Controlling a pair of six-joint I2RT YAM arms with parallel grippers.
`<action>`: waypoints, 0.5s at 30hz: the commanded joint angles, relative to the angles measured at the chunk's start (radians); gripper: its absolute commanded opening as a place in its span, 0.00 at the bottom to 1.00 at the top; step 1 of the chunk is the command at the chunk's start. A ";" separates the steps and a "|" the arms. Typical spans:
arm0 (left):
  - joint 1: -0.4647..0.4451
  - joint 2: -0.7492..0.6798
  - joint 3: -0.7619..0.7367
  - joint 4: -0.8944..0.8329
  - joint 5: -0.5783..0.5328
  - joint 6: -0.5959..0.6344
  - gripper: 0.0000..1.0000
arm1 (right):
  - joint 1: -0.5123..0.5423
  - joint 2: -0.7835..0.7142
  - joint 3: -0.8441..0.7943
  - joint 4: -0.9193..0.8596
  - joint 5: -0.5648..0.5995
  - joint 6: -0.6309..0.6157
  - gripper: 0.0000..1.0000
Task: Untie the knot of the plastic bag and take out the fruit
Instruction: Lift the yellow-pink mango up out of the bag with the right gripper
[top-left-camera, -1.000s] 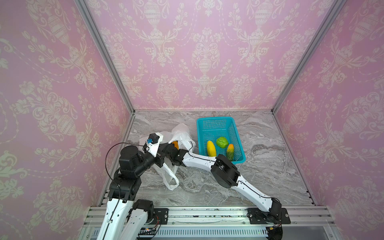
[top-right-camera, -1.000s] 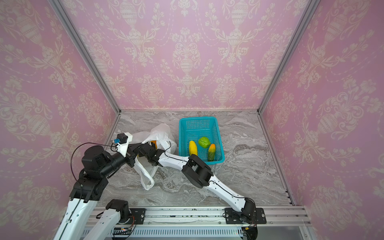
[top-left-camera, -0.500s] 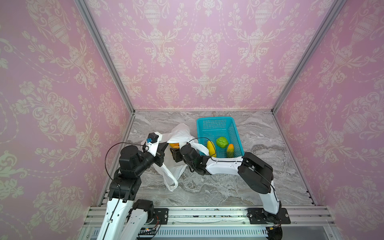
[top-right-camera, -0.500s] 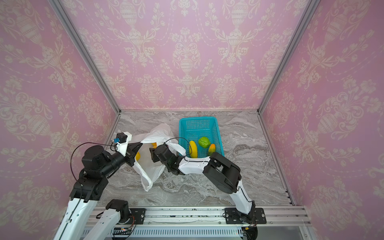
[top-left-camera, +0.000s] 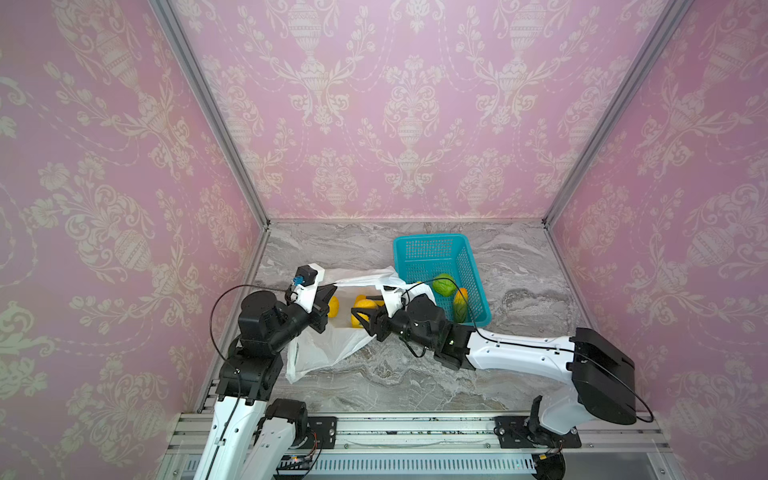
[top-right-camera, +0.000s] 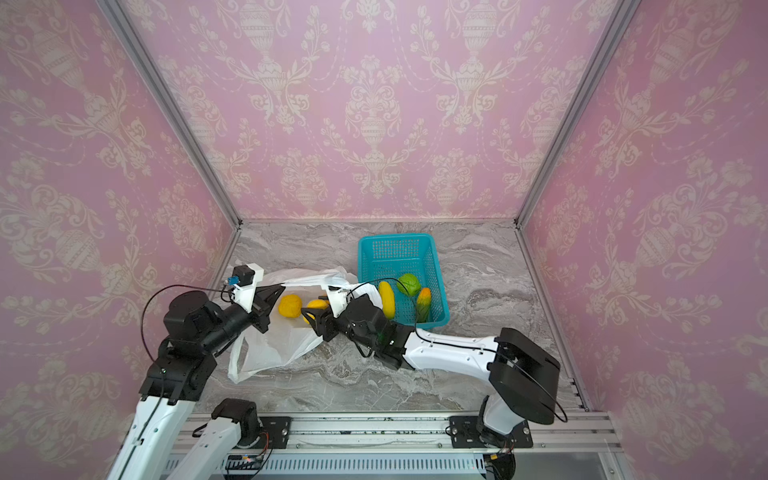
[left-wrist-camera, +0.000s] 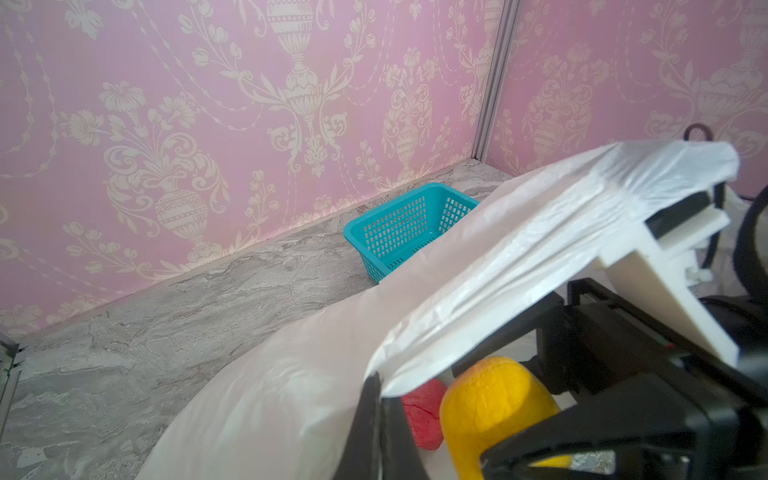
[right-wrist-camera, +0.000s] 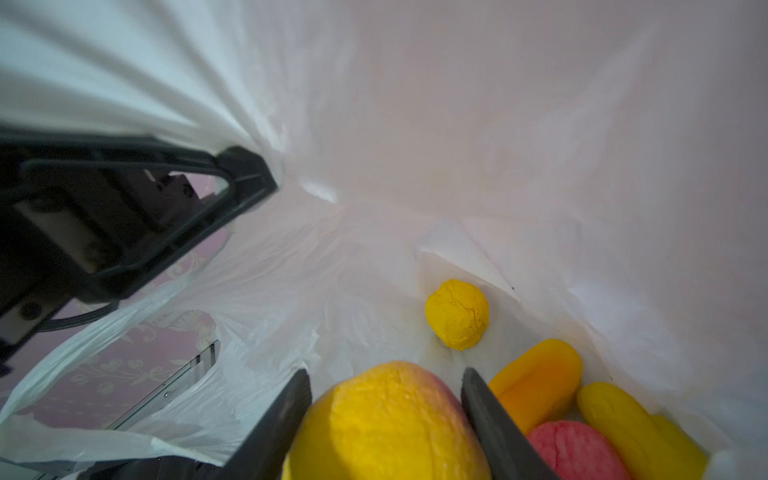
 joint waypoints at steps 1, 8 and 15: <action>0.008 0.005 -0.005 -0.010 -0.026 0.000 0.00 | -0.027 -0.103 -0.035 0.037 -0.040 -0.002 0.31; 0.008 0.001 -0.006 -0.010 -0.025 -0.001 0.00 | -0.058 -0.039 -0.024 0.052 -0.020 0.040 0.26; 0.008 -0.005 -0.004 -0.008 -0.028 0.004 0.00 | -0.037 0.243 0.118 -0.013 -0.001 0.072 0.21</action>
